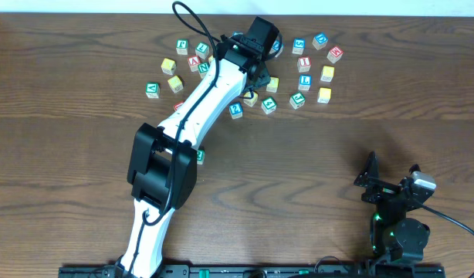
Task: Spell out ROBOT
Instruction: 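Move the left gripper to the yellow O block and grasp it, then place the yellow O block to the right of the R block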
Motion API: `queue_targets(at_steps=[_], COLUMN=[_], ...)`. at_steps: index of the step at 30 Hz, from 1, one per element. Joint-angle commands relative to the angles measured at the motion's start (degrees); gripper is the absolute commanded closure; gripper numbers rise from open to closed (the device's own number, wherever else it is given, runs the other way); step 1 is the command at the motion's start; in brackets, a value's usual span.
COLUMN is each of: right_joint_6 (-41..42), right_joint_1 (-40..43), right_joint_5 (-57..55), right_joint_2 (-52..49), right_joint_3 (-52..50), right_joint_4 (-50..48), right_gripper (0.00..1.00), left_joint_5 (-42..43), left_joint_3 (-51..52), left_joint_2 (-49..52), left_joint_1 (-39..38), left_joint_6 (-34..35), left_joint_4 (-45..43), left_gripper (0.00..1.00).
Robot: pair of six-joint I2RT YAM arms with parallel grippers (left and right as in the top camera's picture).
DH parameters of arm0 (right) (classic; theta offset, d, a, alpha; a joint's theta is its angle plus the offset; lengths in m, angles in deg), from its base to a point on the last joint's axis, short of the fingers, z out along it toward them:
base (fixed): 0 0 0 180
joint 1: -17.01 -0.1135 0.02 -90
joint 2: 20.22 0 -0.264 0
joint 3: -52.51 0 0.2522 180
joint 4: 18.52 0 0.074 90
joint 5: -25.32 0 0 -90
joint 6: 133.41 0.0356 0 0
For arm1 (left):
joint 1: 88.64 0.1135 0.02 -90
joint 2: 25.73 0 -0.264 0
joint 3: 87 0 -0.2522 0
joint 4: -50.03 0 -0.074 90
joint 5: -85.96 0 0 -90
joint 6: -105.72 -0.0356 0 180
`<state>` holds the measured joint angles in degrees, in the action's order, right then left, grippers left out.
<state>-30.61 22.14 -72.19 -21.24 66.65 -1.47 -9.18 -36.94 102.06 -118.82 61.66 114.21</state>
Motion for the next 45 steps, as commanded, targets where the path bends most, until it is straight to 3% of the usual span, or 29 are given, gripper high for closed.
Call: queue_targets(at_steps=[1,28,35,38,41,45], right_joint_6=[0.4,0.4,0.4,0.4,0.4,0.4], right_joint_1=[0.1,0.1,0.1,0.1,0.1,0.1], right_joint_5=[-0.3,-0.3,-0.3,-0.3,-0.3,-0.3], right_joint_2=[0.3,0.3,0.3,0.3,0.3,0.3], right_joint_3=[-0.1,-0.1,-0.1,-0.1,-0.1,-0.1], right_joint_4=[0.2,0.2,0.2,0.2,0.2,0.2], right_gripper=[0.01,0.01,0.01,0.01,0.01,0.01], left_joint_5=[-1.6,-1.7,-1.5,-1.5,-1.6,-1.6], left_joint_3=[-0.6,-0.5,-0.5,-0.5,-0.5,-1.1], left_joint_2=[1.3,11.4,11.7,11.7,11.7,10.4], left_joint_1=[-0.1,-0.1,-0.1,-0.1,-0.1,-0.1], left_joint_6=[2.5,5.2,5.2,5.2,4.5,-0.3], left_joint_4=[-0.3,-5.9,-5.9,-5.5,-5.6,-5.6], left_gripper=[0.44,0.45,0.54,0.71,0.81,0.86])
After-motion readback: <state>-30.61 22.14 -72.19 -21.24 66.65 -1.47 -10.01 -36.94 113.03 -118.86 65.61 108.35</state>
